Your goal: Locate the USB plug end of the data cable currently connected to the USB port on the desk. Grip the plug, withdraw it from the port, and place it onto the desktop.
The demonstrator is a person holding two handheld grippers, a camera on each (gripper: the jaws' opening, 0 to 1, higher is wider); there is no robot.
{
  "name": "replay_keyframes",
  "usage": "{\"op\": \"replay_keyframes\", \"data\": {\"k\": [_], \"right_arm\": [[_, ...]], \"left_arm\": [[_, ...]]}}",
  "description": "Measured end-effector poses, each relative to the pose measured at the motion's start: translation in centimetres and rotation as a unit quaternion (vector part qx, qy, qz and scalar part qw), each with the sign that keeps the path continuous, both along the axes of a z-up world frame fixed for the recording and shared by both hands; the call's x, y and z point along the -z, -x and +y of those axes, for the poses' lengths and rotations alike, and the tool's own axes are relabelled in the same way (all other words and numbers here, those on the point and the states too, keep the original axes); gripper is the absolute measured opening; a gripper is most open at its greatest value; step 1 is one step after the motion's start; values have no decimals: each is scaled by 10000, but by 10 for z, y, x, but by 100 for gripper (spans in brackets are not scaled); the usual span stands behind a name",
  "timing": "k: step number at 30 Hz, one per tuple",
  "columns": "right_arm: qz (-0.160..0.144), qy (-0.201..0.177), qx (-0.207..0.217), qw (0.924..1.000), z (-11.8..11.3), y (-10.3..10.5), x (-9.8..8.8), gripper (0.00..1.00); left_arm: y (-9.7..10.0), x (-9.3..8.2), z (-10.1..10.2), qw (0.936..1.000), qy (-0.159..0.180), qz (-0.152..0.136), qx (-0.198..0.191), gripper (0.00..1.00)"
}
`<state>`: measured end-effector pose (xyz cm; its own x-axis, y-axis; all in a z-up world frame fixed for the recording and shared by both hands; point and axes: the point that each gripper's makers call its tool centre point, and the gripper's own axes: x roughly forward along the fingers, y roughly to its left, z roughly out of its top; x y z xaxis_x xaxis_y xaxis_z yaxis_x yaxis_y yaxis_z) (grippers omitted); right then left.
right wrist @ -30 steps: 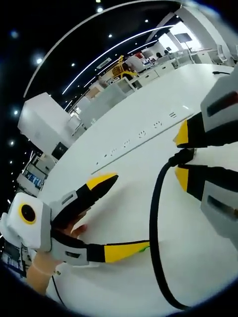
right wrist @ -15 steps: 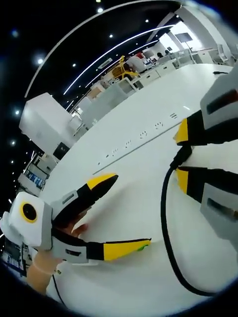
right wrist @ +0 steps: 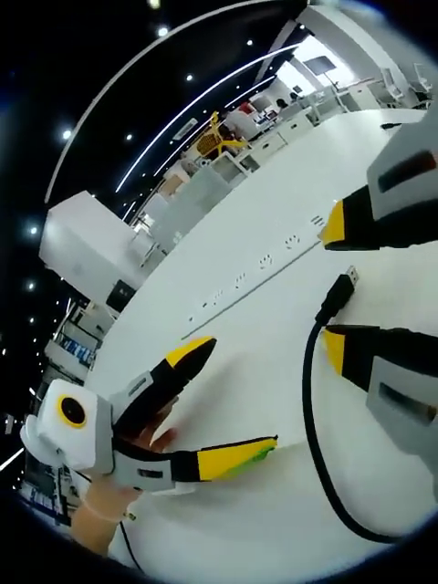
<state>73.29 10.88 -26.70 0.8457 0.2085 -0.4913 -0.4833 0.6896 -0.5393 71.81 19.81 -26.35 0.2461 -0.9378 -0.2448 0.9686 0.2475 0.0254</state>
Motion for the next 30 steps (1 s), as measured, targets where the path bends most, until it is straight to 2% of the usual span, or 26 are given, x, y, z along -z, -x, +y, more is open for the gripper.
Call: {"op": "replay_keyframes", "data": {"k": [5,11,15,21,30], "right_arm": [[-89,-800,288,9963,-1,2,-3,36],[-312,-1408,653,9874,-11,-1,-14,37],[-355,-2137,928,9718,-11,-2,-16,42],[-575,-2349,1190,9630,-12,-8,-17,43],[-650,-2675,1410,9510,-9,-11,-17,43]], "left_arm": [[-8,-5,3,9995,202,110,-230,64],[-22,-5,9,9985,235,126,-473,63],[-32,-7,14,9966,339,131,-733,61],[-46,-10,21,9936,453,101,-1034,60],[-59,-13,33,9897,477,72,-1351,60]]}}
